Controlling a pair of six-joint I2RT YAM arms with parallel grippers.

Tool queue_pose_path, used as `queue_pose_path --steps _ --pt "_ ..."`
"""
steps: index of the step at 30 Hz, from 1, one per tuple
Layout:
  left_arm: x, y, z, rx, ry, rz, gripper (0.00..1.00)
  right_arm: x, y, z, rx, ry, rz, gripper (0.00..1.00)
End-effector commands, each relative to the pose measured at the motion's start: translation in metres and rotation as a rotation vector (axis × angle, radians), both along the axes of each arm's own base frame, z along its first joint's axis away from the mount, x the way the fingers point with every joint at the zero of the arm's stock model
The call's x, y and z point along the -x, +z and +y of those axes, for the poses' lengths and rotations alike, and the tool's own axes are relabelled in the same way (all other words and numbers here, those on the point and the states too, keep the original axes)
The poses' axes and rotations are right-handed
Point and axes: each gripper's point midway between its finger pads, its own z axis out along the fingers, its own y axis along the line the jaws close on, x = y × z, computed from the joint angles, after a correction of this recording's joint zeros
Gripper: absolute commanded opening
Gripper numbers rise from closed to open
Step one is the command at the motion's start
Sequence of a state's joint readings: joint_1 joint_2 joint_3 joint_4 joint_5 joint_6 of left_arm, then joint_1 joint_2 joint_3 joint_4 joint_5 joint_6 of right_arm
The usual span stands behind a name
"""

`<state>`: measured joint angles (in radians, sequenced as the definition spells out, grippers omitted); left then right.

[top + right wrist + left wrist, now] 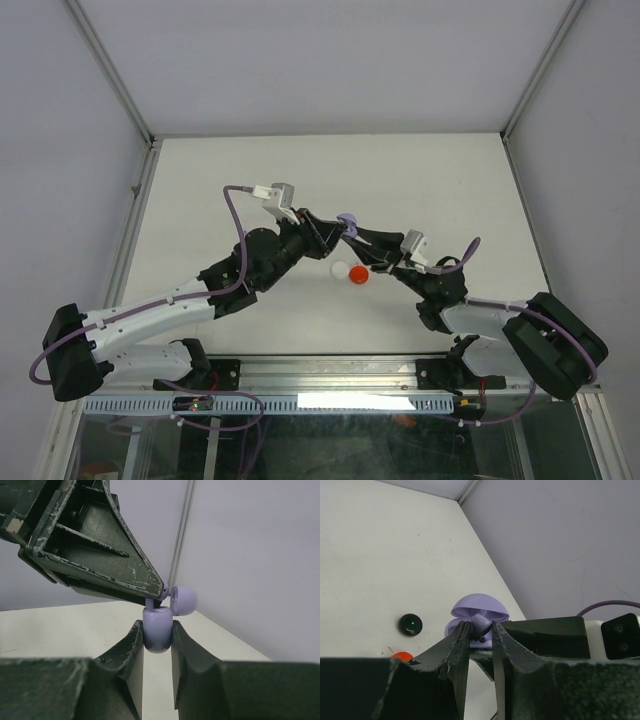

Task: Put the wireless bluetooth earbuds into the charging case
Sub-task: Place the earbud in the charging case, then pick up the earbud from the center of the board.

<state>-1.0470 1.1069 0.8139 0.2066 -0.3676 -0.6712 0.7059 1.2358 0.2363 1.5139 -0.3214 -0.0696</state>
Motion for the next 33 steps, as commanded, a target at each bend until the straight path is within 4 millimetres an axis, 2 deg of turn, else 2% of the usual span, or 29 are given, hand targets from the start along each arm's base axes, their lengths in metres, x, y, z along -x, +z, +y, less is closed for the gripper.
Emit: queue_pose_path --steps 1,11,21,23,29,33 --pt "0.001 0.006 -0.005 -0.018 0.0 0.005 0.27 0.009 0.052 -0.017 -0.132 -0.039 -0.145 0.0" --pt "0.0 0.008 0.002 -0.05 0.025 0.014 0.39 0.007 0.05 -0.019 -0.131 -0.053 -0.14 0.0" --pt "0.001 0.02 0.032 -0.081 0.096 -0.002 0.46 0.004 0.044 -0.024 -0.121 -0.087 -0.137 0.0" --pt "-0.002 0.02 0.043 -0.119 0.136 -0.01 0.5 0.004 0.042 -0.025 -0.118 -0.095 -0.136 0.0" --pt "-0.018 0.004 0.079 -0.307 0.271 0.0 0.6 0.002 0.031 -0.033 -0.098 -0.134 -0.123 0.0" --pt "-0.041 -0.027 0.105 -0.426 0.318 0.073 0.61 0.005 0.021 -0.036 -0.082 -0.134 -0.104 0.0"
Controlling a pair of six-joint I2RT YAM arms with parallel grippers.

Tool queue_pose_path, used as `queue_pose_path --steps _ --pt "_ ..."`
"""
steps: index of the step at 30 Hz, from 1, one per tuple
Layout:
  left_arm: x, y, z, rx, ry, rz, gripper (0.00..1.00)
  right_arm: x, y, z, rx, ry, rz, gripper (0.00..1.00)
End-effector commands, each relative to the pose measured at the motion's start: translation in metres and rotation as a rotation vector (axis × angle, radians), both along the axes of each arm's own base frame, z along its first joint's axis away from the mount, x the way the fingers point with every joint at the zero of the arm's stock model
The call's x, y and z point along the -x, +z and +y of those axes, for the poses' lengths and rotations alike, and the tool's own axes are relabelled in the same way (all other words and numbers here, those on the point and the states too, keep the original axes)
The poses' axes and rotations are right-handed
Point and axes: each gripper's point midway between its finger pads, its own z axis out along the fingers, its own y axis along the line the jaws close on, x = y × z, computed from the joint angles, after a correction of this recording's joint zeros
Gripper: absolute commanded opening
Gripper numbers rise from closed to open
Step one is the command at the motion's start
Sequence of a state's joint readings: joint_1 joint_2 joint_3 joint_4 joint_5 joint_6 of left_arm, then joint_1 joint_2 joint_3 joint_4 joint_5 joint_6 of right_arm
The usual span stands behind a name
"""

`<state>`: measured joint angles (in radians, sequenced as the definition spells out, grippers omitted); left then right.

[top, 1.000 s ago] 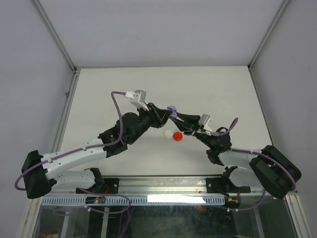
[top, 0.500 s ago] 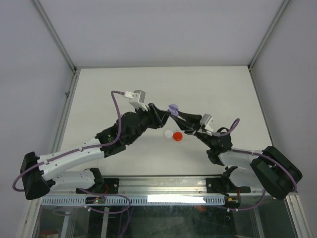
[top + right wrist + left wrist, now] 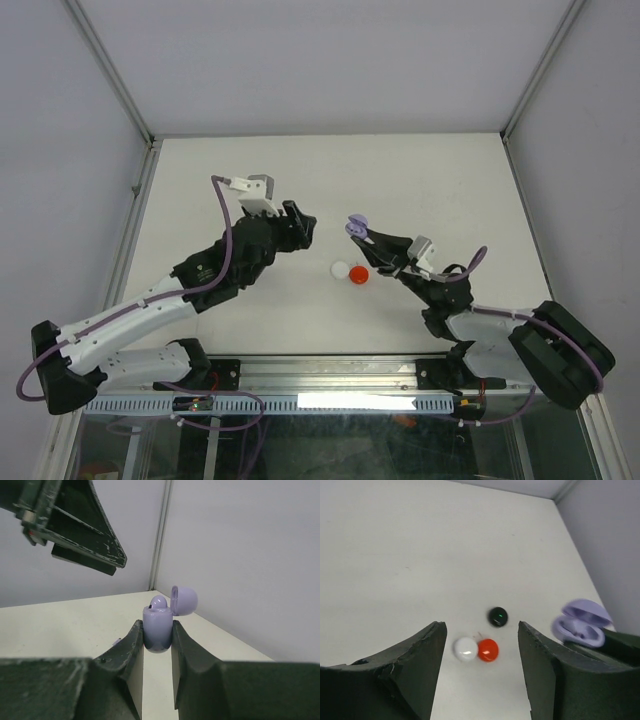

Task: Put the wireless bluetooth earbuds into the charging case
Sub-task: Pick up the earbud from the center of the board.

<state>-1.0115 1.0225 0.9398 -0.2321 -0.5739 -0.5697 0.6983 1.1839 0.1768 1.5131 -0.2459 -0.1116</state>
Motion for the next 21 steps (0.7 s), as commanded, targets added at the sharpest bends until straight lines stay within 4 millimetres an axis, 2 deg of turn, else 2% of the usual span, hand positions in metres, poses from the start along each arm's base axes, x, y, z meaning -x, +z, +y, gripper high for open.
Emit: queue_pose_path --steps 1,7,11,16,21 --pt "-0.03 -0.025 0.04 -0.156 0.096 0.066 0.61 0.01 0.026 -0.018 -0.069 -0.043 -0.105 0.0" --pt "-0.067 -0.078 0.081 -0.301 0.149 0.218 0.62 0.013 0.011 -0.022 -0.009 -0.059 -0.08 0.0" --pt "-0.091 -0.106 0.119 -0.398 0.219 0.308 0.62 0.016 0.003 -0.025 0.011 -0.063 -0.069 0.0" --pt "-0.115 -0.135 0.153 -0.498 0.275 0.42 0.61 0.017 -0.002 -0.029 0.021 -0.079 -0.067 0.0" --pt "-0.134 -0.175 0.17 -0.534 0.243 0.557 0.58 0.017 -0.004 -0.033 0.04 -0.103 -0.068 0.0"
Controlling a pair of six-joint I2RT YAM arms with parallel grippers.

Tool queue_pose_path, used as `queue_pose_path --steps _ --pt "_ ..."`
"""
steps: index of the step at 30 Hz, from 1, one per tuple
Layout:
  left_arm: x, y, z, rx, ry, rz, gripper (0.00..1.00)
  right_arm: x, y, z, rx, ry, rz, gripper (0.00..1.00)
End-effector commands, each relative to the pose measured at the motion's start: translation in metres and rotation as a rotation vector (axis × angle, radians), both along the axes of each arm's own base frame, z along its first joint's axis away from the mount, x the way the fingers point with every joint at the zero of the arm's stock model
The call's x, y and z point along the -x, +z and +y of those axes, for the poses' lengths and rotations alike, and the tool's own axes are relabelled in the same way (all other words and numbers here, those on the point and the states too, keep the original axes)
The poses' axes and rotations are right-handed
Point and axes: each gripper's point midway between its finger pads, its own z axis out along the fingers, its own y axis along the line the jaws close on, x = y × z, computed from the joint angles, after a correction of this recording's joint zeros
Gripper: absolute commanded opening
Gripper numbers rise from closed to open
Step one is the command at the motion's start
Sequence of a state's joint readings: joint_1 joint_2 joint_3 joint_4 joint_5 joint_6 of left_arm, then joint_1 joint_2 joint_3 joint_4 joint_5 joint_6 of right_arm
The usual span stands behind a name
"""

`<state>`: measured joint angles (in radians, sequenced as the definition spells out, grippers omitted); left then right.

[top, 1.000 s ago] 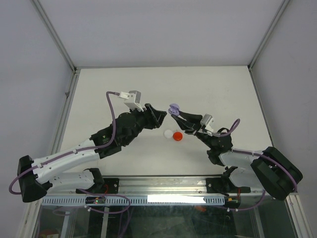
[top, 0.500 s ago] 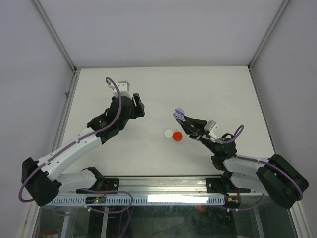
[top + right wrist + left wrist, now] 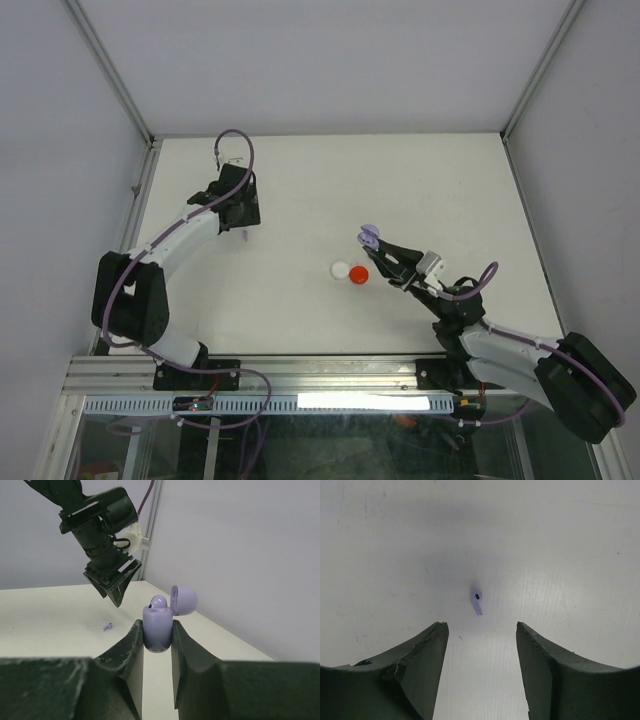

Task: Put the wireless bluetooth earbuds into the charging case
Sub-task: Pick up the earbud from the center of the board.

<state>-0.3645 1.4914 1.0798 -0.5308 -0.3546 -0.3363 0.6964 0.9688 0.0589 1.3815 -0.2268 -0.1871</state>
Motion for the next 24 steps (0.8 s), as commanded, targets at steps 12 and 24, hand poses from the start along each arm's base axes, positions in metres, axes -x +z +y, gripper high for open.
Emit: queue_pose_path --steps 12,24 --pt "-0.026 -0.068 0.011 -0.018 -0.107 0.266 0.5 -0.002 0.012 -0.012 -0.014 -0.061 -0.049 0.0" --pt "-0.032 -0.088 0.01 -0.014 -0.134 0.328 0.35 -0.001 0.011 -0.011 -0.018 -0.055 -0.043 0.0"
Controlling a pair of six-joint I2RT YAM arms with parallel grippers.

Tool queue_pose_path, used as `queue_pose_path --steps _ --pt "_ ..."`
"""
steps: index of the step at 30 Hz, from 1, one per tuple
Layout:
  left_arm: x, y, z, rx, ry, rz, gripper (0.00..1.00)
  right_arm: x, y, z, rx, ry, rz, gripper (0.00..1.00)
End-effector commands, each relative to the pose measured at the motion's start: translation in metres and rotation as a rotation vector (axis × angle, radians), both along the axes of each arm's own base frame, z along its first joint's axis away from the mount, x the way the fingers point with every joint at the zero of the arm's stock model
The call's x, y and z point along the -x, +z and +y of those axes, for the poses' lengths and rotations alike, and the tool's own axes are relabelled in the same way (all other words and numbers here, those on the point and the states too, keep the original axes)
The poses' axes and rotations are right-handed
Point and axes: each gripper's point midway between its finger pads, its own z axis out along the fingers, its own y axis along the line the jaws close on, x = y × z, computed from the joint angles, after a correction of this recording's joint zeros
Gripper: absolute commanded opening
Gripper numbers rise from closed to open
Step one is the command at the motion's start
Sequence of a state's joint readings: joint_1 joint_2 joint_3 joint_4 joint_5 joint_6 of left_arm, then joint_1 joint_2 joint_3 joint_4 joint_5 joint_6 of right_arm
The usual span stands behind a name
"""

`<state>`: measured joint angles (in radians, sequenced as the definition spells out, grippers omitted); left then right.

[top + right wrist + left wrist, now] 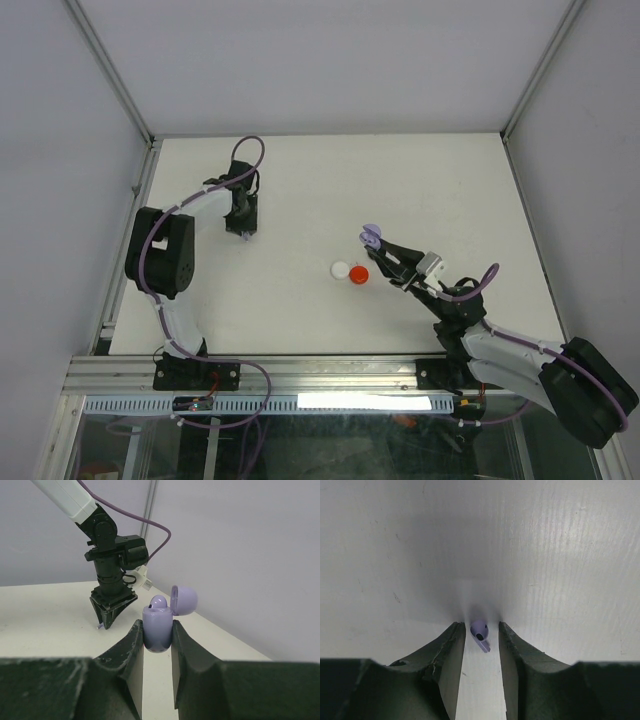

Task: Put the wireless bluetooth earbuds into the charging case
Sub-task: Pick up the earbud from the center of the board.

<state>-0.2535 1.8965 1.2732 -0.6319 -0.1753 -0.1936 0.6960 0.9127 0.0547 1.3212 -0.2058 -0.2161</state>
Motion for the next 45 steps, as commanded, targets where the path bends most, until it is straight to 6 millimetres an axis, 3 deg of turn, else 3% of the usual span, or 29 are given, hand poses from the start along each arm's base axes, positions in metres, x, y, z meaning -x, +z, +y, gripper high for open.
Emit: queue_pose_path --steps 1,8,13,22,29,40,45 --pt "-0.011 0.008 -0.003 0.023 -0.032 -0.02 0.33 0.0 0.011 -0.006 -0.032 -0.022 -0.035 0.0" --pt "-0.001 0.006 -0.011 0.073 -0.048 0.016 0.22 0.0 0.011 -0.007 -0.037 -0.025 -0.035 0.0" --pt "0.003 0.022 -0.023 0.133 -0.053 -0.014 0.14 0.0 0.007 0.0 -0.014 0.001 -0.024 0.0" --pt "0.007 0.095 -0.059 0.217 -0.066 -0.233 0.13 0.001 0.015 0.012 -0.011 0.046 -0.034 0.0" --pt "0.031 0.165 -0.101 0.29 -0.087 -0.494 0.12 -0.004 0.019 0.017 -0.017 0.038 -0.031 0.0" --pt "0.081 0.235 -0.161 0.45 -0.133 -0.75 0.11 -0.011 0.034 0.027 -0.067 0.039 -0.06 0.0" --pt "0.102 0.253 -0.185 0.567 -0.157 -0.848 0.11 -0.016 0.038 0.031 -0.107 0.023 -0.07 0.0"
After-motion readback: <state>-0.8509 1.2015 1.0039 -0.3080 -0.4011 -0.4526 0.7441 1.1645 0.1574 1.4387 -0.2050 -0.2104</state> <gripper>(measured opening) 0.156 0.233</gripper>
